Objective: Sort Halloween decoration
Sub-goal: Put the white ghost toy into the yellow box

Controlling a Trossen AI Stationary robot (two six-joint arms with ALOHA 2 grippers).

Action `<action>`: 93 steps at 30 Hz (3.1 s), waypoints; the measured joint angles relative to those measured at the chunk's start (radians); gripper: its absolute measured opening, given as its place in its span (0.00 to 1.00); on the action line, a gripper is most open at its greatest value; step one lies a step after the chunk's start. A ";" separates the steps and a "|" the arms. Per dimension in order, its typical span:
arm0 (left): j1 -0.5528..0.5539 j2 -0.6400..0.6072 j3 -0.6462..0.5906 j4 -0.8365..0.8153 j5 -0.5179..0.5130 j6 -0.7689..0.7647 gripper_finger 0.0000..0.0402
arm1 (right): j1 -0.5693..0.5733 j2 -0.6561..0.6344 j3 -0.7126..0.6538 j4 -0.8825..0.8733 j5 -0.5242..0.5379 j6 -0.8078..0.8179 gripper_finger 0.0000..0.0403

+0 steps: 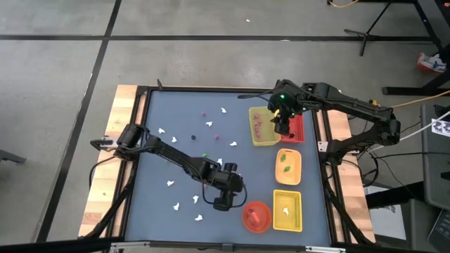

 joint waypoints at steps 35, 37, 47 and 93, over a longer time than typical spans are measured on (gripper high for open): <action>0.010 0.057 0.001 -0.026 0.057 0.097 0.38 | 0.000 0.000 0.000 0.002 0.000 0.000 0.46; 0.010 0.068 -0.002 -0.038 0.070 0.097 0.38 | 0.000 0.000 0.000 0.001 0.000 0.000 0.46; 0.011 0.075 -0.001 -0.050 0.070 0.097 0.38 | 0.000 0.000 0.000 0.002 0.000 0.000 0.46; 0.009 0.087 -0.002 -0.043 0.039 0.105 0.25 | 0.000 0.000 0.000 0.001 0.000 0.000 0.46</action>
